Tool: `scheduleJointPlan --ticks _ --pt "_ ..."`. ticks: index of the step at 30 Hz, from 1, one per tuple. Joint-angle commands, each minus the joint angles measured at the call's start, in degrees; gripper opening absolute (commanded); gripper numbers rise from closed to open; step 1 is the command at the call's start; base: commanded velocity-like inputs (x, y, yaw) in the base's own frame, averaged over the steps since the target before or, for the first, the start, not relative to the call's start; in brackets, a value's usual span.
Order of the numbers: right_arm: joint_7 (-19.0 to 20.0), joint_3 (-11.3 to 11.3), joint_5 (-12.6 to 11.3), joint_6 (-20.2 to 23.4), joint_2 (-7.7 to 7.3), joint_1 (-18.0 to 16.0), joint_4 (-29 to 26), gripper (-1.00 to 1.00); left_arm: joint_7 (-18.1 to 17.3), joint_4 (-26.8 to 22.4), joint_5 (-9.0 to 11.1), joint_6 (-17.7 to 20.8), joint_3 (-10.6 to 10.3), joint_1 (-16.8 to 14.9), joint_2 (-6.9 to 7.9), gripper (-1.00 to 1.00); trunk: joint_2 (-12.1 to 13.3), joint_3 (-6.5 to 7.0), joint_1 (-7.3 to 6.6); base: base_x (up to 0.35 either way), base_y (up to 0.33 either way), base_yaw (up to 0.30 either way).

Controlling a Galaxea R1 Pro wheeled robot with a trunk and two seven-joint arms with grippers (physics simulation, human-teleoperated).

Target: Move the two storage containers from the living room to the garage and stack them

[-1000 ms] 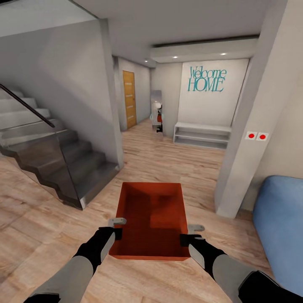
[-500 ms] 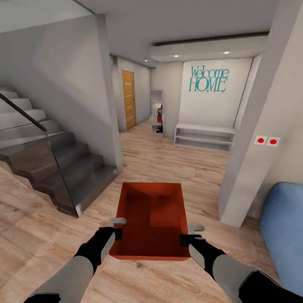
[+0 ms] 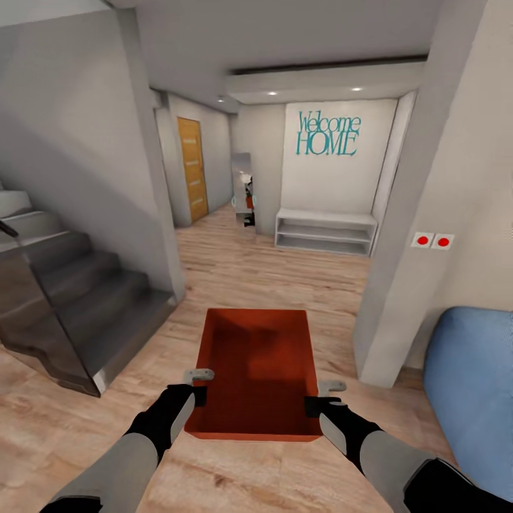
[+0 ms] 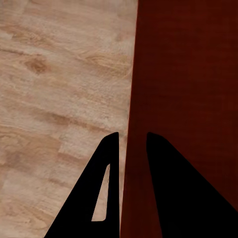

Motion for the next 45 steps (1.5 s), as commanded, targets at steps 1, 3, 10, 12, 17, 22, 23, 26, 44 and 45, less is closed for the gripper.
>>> scheduleJointPlan --ticks 1,3,10,12,17,22,23,26,44,45 --pt "-0.2 1.9 0.2 0.1 -0.04 0.0 -0.4 -1.0 0.5 0.0 -0.7 0.5 0.2 0.0 0.21 -1.0 -0.1 -0.12 0.07 0.322 0.0 -0.073" --pt "-0.2 1.9 0.2 0.1 -0.04 0.0 -0.4 -1.0 0.5 0.0 -0.7 0.5 0.2 0.0 0.21 -1.0 -0.1 -0.12 0.07 0.322 0.0 -0.031" --pt "-0.2 2.0 0.2 0.1 -0.04 0.0 -0.4 -1.0 0.5 0.0 -0.7 0.5 0.2 0.0 0.21 -1.0 -0.1 -0.12 0.07 0.322 0.0 -0.006" --pt "-0.2 2.0 0.2 0.1 -0.04 0.0 -0.4 -1.0 0.5 0.1 -0.7 0.5 0.2 0.0 0.21 -1.0 -0.1 -0.12 0.07 0.322 0.0 0.0" --pt "-0.2 2.0 0.2 0.1 -0.04 0.0 -0.4 -1.0 0.5 0.2 -0.7 0.5 0.2 0.0 0.21 -1.0 -0.1 -0.12 0.07 0.322 0.0 0.0" --pt "-0.2 2.0 0.2 0.1 -0.04 0.0 -0.4 -1.0 0.5 0.2 -0.7 0.5 0.2 0.0 0.21 -1.0 -0.1 -0.12 0.07 0.322 0.0 0.0" --pt "-0.2 2.0 0.2 0.1 -0.04 0.0 -0.4 -1.0 0.5 0.2 -0.7 0.5 0.2 0.0 0.21 -1.0 -0.1 -0.12 0.07 0.322 0.0 0.0" --pt "-0.2 2.0 0.2 0.1 -0.04 0.0 -0.4 -1.0 0.5 0.2 -0.7 0.5 0.2 0.0 0.21 -1.0 -0.1 -0.12 0.07 0.322 0.0 0.0" --pt "-0.2 2.0 0.2 0.1 -0.04 0.0 -0.4 -1.0 0.5 0.3 -0.7 0.5 0.3 0.0 0.21 -1.0 -0.1 -0.12 0.07 0.322 0.0 0.0" --pt "-0.2 2.0 0.2 0.1 -0.04 0.0 -0.4 -1.0 0.5 0.3 -0.7 0.5 0.3 0.0 0.21 -1.0 -0.1 -0.12 0.07 0.322 0.0 0.0"
